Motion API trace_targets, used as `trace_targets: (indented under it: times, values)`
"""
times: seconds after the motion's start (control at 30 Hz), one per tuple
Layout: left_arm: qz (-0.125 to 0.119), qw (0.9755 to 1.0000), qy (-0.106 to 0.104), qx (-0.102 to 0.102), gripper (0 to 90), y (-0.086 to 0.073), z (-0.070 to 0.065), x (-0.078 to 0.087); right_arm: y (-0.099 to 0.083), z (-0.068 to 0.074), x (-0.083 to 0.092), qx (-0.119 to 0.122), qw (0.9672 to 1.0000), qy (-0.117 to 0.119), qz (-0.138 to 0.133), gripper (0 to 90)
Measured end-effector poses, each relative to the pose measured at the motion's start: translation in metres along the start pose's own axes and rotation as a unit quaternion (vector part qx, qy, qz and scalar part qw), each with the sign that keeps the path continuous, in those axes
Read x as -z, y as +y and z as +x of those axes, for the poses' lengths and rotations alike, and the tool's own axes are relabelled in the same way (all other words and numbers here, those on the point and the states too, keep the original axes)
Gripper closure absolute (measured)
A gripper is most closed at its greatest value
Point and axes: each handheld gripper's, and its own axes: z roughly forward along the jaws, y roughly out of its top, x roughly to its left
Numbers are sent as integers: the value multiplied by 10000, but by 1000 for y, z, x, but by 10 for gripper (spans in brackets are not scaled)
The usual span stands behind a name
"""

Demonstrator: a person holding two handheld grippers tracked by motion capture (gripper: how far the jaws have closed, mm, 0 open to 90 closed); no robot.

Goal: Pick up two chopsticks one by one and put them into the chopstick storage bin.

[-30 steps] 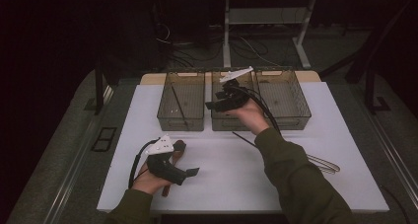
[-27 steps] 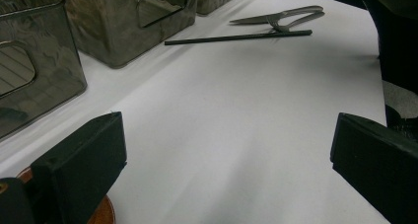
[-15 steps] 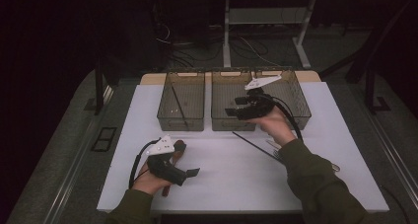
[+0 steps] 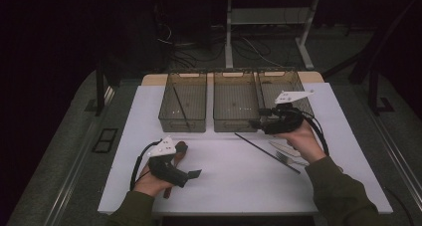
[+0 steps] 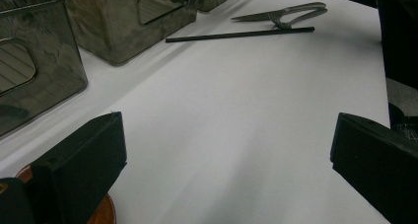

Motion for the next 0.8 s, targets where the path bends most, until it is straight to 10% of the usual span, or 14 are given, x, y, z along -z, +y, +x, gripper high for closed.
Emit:
trace_targets:
  times: [0.8]
  values:
    - [-3, 10000, 10, 14, 0, 0, -1, 0, -72, 11, 58, -66, 9991, -223, 360, 471]
